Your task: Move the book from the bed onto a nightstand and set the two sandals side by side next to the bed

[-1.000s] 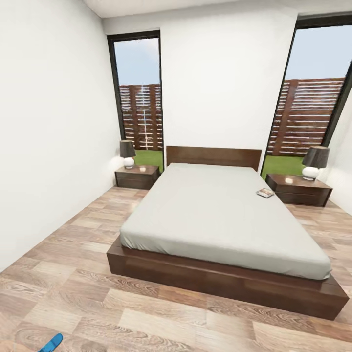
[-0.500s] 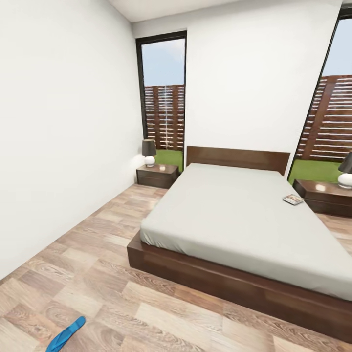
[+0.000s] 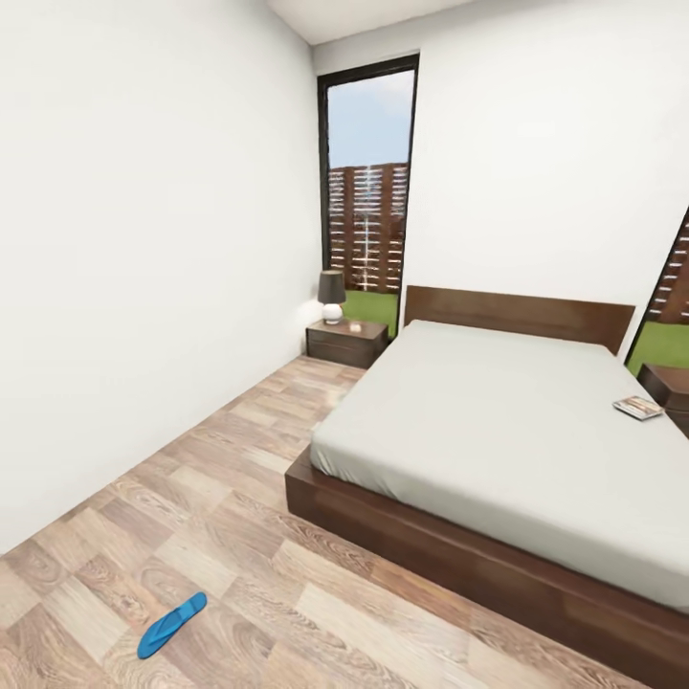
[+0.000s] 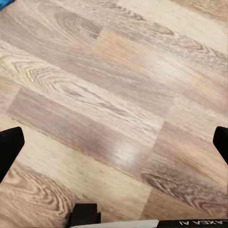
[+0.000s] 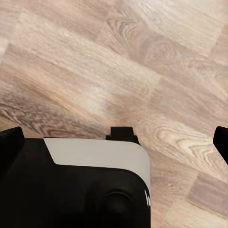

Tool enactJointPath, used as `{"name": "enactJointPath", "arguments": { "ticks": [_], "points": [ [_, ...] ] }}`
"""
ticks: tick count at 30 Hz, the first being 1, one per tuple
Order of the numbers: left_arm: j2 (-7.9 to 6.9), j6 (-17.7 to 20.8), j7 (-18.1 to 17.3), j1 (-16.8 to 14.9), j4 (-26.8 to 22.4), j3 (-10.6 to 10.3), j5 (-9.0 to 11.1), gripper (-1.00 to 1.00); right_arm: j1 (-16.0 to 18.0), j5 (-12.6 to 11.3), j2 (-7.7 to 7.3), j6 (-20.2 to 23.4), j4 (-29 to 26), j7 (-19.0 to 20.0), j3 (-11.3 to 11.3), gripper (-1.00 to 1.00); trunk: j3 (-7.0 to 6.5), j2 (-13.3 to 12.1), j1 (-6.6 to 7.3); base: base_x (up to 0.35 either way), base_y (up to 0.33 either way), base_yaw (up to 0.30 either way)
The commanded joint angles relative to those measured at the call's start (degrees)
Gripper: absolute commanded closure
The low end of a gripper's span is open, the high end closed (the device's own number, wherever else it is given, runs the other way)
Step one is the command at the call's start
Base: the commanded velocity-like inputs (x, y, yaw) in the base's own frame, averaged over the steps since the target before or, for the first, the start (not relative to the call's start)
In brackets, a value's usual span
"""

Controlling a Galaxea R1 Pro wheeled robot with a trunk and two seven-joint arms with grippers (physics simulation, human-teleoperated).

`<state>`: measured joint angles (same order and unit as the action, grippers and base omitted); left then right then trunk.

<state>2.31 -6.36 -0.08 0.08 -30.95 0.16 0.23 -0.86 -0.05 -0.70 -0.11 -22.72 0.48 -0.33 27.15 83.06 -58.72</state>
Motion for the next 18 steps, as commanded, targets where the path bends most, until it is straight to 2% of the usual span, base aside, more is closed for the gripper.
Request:
{"name": "enactJointPath", "arguments": {
  "ticks": [1, 9, 18],
  "points": [
    [0.06, -0.9, 0.0, 0.0, -0.2, 0.0, 0.0, -1.0, 0.0, 0.0, -0.01, 0.0, -0.1, 0.1, -0.1, -1.0, 0.07, 0.0, 0.0, 0.0, 0.0, 0.279],
    [0.15, -4.5, 0.0, 0.0, -0.1, -0.2, 0.1, -1.0, 0.0, -0.1, -0.15, -0.2, -0.1, 0.0, -0.2, -1.0, 0.33, 0.0, 0.0, 0.0, 0.0, 0.275],
    [0.07, -4.9, 0.0, 0.0, -0.2, 0.0, 0.3, -1.0, -0.1, -0.1, -0.23, -1.3, 0.0, 0.0, -0.2, -1.0, 0.66, 0.0, 0.0, 0.0, 0.0, 0.227]
  ]
}}
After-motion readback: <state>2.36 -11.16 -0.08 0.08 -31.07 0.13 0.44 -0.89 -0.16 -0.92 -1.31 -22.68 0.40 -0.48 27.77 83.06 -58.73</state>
